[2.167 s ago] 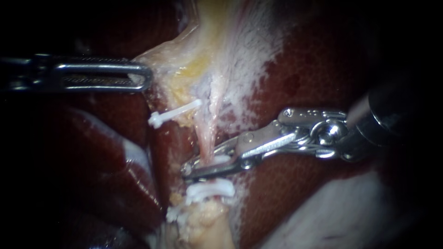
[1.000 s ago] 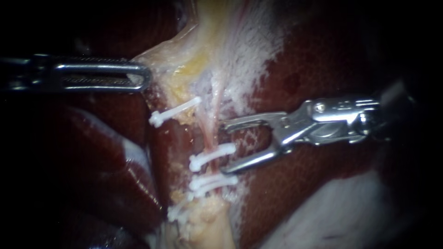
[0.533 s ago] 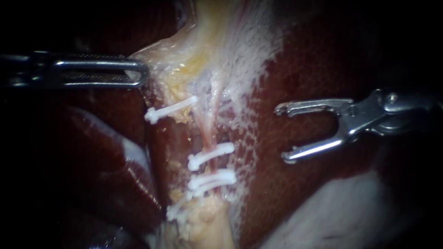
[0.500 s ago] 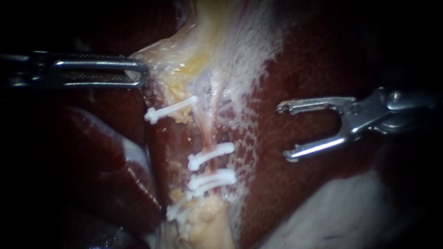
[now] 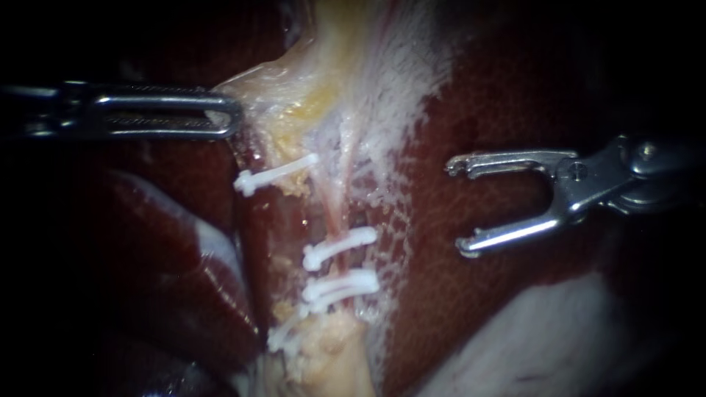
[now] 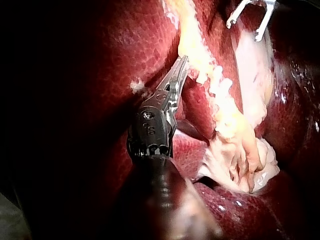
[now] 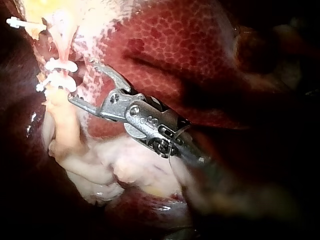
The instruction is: Going back third clip right tube
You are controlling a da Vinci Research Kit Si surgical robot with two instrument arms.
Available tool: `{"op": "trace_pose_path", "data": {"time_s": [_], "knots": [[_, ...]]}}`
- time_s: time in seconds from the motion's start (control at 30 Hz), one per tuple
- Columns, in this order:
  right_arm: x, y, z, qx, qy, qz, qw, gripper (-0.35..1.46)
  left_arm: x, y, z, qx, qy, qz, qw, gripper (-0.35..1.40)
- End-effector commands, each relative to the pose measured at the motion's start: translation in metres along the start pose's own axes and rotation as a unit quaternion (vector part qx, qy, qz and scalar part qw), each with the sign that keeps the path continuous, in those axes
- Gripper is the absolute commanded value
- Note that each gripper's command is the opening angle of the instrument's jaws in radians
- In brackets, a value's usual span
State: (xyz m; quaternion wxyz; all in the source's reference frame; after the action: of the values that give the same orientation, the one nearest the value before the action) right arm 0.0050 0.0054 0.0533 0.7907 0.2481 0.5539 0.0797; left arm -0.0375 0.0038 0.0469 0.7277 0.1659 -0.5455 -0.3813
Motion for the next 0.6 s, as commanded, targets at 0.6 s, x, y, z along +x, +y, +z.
{"op": "trace_pose_path", "data": {"time_s": [0.6], "knots": [[0.0002, -0.0003, 0.0005, 0.0, 0.0, 0.0, 1.0, 0.6, 0.0039, 0.0008, 0.0049, 0.003, 0.007, 0.006, 0.9999, -0.35]]}}
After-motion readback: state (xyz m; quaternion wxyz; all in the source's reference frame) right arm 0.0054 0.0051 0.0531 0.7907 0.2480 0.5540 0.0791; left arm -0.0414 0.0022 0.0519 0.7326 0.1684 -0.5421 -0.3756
